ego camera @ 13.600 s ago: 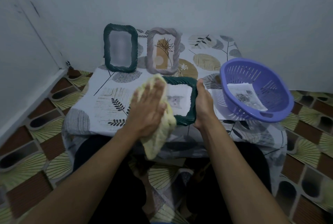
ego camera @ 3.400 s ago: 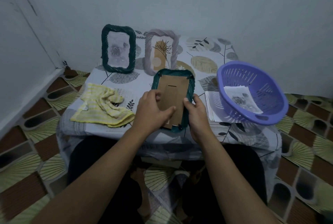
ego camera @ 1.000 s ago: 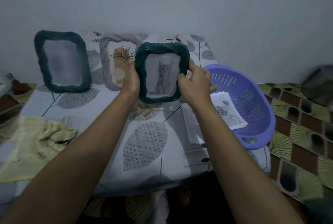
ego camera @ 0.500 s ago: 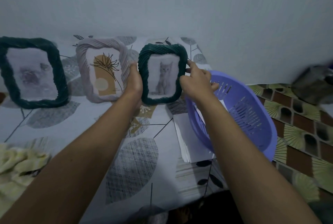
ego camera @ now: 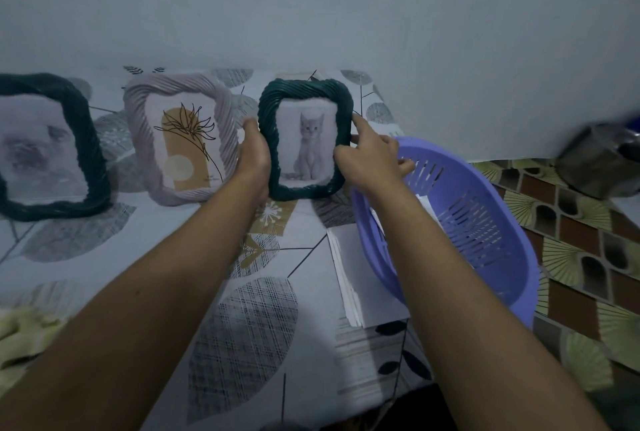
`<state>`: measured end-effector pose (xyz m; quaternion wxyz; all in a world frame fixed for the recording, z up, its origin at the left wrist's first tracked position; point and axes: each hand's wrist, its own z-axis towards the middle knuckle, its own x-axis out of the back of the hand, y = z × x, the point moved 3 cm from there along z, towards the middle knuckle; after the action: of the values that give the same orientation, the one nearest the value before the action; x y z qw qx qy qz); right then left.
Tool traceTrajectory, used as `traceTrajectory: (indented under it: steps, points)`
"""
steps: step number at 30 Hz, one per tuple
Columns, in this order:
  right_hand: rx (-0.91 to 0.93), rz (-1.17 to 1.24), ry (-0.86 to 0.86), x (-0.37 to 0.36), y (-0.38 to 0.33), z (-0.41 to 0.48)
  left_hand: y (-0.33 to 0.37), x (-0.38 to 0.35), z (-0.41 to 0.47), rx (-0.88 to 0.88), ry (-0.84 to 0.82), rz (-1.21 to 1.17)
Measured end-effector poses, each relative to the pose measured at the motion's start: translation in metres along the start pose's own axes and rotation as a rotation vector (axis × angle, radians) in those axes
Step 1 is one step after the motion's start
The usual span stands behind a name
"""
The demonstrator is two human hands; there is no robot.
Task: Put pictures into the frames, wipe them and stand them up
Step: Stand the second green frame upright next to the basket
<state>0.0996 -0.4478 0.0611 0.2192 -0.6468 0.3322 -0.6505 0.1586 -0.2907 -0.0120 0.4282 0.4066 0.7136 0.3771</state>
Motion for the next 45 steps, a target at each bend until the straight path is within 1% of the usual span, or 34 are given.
traceTrajectory:
  steps: [3,9,16,23,27,30,33,37,39,42,45]
  points:
    - [-0.006,-0.016,-0.009,-0.002,0.002,0.004,0.0,-0.001,0.004,0.008,0.018,0.015]
    - [-0.018,-0.075,-0.082,-0.002,0.0,0.004,-0.001,-0.002,0.009,0.028,0.087,0.01]
    - [-0.006,-0.07,-0.088,-0.004,0.003,0.007,-0.001,0.0,0.006,0.009,0.135,0.013]
    - [-0.015,-0.113,-0.114,0.0,0.0,0.001,-0.012,0.012,0.033,0.016,0.185,-0.018]
    - [0.003,-0.115,-0.125,0.0,-0.004,-0.008,0.0,0.005,-0.002,0.018,0.17,-0.016]
    - [0.043,-0.072,-0.13,0.003,-0.004,-0.019,-0.007,0.009,-0.003,0.007,0.125,-0.018]
    - [0.076,-0.052,-0.103,0.003,-0.003,-0.032,-0.022,0.018,0.006,-0.014,0.103,0.055]
    - [0.088,0.074,0.045,0.009,0.004,-0.048,-0.03,0.029,-0.018,-0.058,0.142,0.187]
    - [0.082,0.093,0.05,0.012,0.007,-0.056,-0.024,0.029,-0.051,-0.075,0.186,0.289]
    - [0.081,0.077,0.029,0.021,0.01,-0.069,-0.023,0.03,-0.09,-0.157,0.227,0.456]
    - [0.089,-0.009,0.035,0.027,0.019,-0.074,-0.031,0.036,-0.112,-0.215,0.256,0.488]
